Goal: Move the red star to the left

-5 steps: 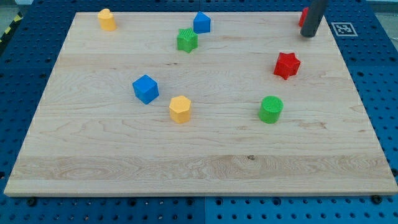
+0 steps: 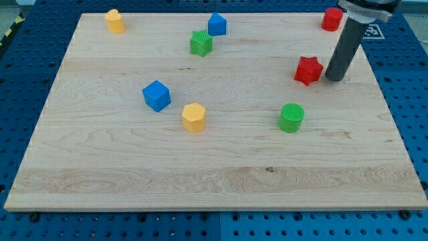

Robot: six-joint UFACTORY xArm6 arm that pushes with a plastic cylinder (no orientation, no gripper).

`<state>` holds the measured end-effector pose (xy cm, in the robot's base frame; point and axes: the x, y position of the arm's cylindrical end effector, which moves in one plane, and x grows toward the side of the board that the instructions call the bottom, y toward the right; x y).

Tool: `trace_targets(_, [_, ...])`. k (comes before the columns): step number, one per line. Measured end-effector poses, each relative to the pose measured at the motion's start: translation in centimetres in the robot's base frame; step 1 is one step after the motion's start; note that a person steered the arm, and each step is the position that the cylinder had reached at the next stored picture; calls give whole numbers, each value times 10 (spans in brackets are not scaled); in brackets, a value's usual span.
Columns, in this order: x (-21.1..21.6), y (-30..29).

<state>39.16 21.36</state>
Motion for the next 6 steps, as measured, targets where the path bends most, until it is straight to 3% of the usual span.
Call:
trace_targets(3, [-15, -12])
trace_targets(6, [-14, -123])
